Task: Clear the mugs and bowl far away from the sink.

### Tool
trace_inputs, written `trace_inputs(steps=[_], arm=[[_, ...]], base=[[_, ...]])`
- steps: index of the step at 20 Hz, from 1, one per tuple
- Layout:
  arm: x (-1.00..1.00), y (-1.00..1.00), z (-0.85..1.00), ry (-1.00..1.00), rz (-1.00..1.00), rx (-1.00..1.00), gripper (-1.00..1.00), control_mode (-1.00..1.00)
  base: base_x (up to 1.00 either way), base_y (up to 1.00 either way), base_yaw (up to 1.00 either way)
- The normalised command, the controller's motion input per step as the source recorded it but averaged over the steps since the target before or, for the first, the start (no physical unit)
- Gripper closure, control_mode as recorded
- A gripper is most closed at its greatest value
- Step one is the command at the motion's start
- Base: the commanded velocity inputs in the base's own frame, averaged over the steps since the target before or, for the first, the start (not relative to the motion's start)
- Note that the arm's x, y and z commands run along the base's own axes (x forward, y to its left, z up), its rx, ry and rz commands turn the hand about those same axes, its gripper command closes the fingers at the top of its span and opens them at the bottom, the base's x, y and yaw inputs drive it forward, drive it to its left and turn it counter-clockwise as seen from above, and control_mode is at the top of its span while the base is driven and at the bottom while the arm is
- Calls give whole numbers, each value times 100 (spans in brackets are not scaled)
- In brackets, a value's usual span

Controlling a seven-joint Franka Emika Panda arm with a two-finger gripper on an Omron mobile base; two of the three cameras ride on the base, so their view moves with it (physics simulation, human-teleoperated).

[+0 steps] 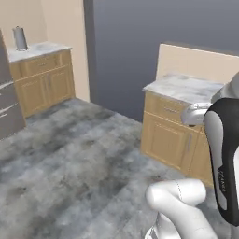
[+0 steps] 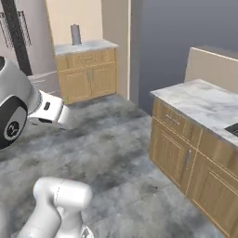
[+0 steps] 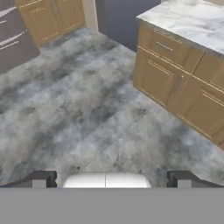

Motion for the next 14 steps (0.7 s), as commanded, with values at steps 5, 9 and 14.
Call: trace_inputs(steps=[5, 9, 14], arm=[[0, 0, 0, 0, 0, 0, -100, 100], [0, 0, 0, 0, 0, 0, -100, 100], [0, 0, 0, 0, 0, 0, -100, 100]], base=[[0, 0, -100], [35, 48, -75], [81, 62, -34]])
